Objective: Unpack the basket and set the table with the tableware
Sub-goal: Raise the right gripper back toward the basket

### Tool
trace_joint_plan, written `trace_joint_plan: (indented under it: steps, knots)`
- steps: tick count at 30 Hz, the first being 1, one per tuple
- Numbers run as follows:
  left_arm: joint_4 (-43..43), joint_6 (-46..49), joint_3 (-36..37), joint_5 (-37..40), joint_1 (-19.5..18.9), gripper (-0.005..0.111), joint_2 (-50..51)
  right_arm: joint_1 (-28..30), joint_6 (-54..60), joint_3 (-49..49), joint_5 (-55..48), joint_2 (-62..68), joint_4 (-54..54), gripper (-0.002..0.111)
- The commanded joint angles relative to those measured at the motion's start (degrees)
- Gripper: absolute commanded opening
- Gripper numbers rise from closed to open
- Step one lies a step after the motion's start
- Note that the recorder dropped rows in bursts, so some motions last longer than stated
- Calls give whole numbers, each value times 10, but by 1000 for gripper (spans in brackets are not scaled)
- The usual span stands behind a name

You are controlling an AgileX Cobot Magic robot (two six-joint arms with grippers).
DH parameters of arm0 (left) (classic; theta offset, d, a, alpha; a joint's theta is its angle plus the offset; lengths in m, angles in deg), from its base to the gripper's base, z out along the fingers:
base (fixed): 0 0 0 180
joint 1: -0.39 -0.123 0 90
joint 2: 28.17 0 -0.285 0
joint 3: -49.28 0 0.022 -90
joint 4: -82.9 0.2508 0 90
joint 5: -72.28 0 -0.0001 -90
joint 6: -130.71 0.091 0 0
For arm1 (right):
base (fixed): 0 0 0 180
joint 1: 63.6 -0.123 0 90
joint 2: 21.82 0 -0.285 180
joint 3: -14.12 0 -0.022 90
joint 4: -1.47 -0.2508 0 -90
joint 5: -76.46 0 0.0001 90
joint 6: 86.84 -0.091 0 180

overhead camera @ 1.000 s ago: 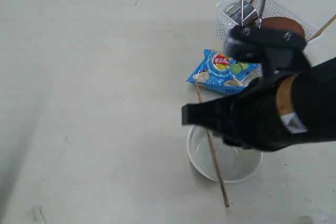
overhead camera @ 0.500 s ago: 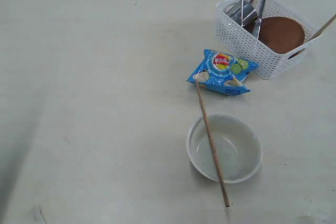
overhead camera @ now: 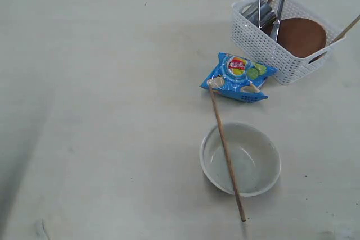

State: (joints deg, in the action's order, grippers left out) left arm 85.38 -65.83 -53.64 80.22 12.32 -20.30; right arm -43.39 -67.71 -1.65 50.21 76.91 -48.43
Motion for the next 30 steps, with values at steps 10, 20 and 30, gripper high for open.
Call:
trace_joint_plan:
  steps: [10,20,30]
  knots:
    - [5,3,1,1,2,0,-1,0,-165,141,-117,84,214,54]
    - [5,3,1,1,2,0,-1,0,-180,141,-44,147,193,54]
    - [5,3,1,1,2,0,-1,10,-163,185,-67,146,235,54]
